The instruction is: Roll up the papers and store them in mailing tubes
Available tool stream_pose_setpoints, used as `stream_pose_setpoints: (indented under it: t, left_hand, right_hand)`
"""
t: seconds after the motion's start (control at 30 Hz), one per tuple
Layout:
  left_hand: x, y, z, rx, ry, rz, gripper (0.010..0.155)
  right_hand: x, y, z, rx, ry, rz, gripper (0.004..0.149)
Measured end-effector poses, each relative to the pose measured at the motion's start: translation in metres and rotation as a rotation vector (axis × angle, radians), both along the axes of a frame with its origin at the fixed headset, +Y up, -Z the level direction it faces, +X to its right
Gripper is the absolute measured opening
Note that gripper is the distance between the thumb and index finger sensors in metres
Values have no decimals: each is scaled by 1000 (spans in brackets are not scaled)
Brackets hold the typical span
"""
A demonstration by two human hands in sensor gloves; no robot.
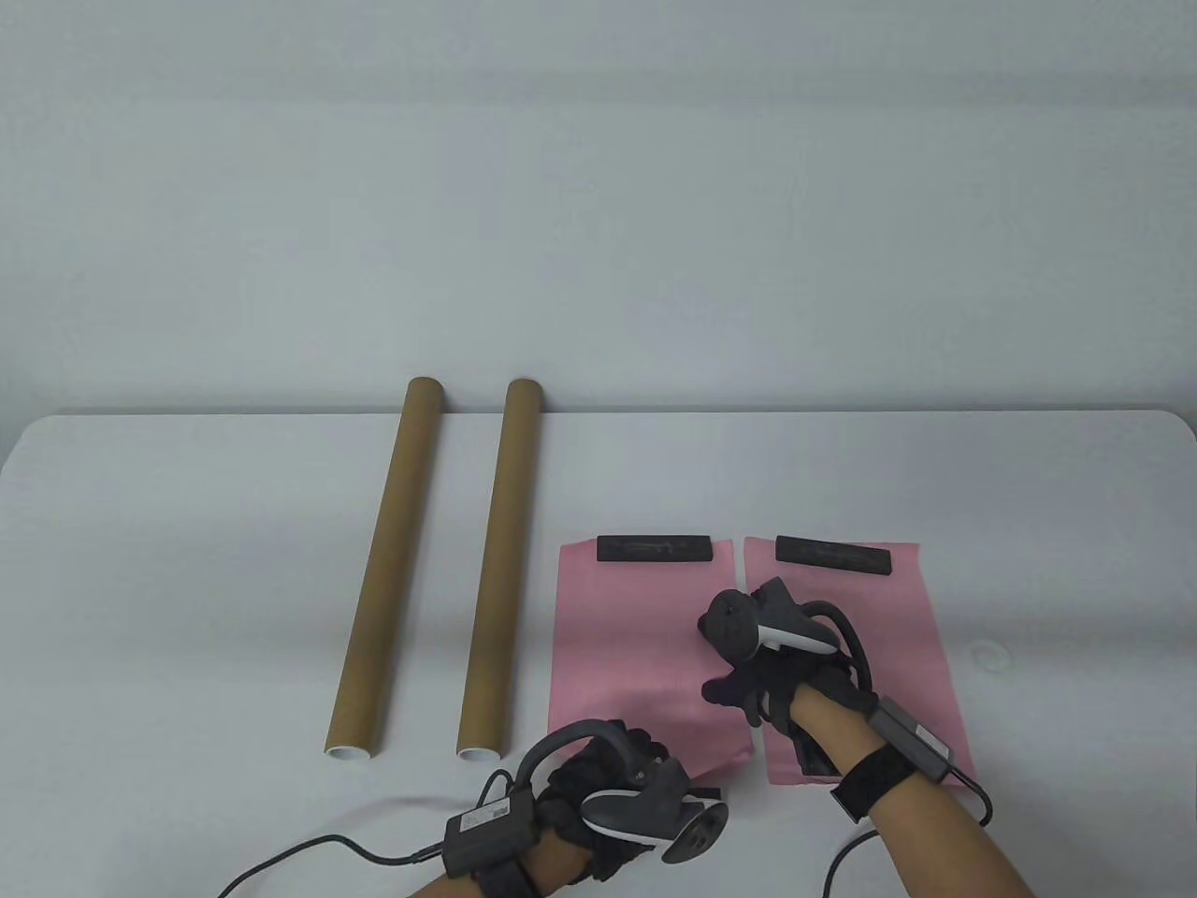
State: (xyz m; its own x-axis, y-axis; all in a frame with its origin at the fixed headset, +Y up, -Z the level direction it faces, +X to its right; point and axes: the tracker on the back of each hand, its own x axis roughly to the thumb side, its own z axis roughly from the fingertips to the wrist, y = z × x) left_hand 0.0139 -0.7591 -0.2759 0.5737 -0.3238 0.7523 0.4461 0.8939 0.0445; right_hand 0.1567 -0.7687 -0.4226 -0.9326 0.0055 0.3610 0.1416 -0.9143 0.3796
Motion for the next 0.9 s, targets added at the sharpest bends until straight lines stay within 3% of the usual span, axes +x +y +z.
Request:
stream_pose_setpoints:
  t: [0.27, 0.47, 0.7, 0.8, 0.9]
  left_hand:
    - [-6, 4, -5, -31, 44, 11, 74]
    - [-18, 39, -24, 7, 117, 79, 79]
    - [-29, 94, -85, 26, 303, 215, 78]
    - [-27, 101, -115, 45, 388, 234, 77]
    - [-18, 94, -147, 42, 457, 199, 76]
  right_hand:
    - [0, 0, 0, 0, 1, 1, 80]
    - [1, 0, 0, -1, -1, -3, 80]
    - [1, -1, 1, -1, -1, -7, 80]
    - [1, -1, 1, 0, -1, -7, 80]
    - [2, -1, 1, 0, -1, -12, 80]
